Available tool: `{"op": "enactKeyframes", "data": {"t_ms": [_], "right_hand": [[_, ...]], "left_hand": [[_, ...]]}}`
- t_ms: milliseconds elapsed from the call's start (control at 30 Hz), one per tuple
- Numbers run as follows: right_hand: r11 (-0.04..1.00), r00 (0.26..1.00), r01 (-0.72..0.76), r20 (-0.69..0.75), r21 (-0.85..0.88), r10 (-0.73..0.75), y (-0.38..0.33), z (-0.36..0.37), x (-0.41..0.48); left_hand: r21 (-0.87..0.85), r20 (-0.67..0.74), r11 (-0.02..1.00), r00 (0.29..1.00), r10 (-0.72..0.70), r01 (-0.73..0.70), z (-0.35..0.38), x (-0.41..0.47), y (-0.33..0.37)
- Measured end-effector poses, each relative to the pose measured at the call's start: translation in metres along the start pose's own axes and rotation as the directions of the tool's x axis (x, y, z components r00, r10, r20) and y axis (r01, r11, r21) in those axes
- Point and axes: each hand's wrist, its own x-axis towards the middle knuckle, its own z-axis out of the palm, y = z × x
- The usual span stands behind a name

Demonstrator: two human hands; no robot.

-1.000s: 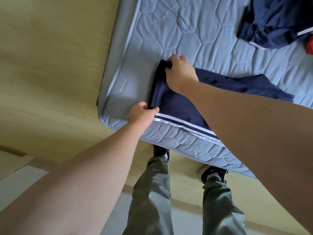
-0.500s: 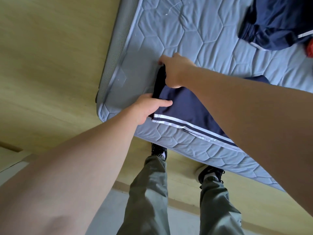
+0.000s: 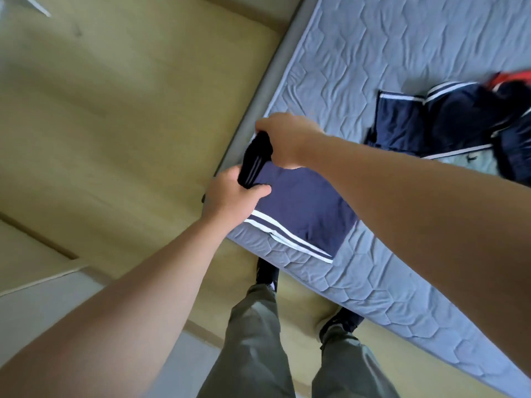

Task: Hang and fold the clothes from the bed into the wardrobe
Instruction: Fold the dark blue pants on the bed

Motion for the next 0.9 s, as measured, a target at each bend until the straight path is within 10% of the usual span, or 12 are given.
{"op": "enactKeyframes", "data": {"t_ms": [200, 400, 900], "right_hand": [[0.983, 0.956, 0.161, -0.261, 0.083, -0.135, -0.012, -0.090, -0.070], [0.965, 0.916, 0.198, -0.383, 0.171, -0.120, 0.054, -0.087, -0.150], [0.919, 0.929, -0.307, -0.135, 0.248, 0.346, 0.251, 0.230, -0.238]], "left_hand": [[0.303, -0.221, 0.916, 0.915, 0.337, -0.264, -0.061, -0.065, 0.077], [0.536, -0.136, 0.742, 0.826, 0.546, -0.402, -0.009, -0.112, 0.122], [0.598, 0.291, 0.647, 0.881, 0.374, -0.473, 0.329, -0.119, 0.007]]}}
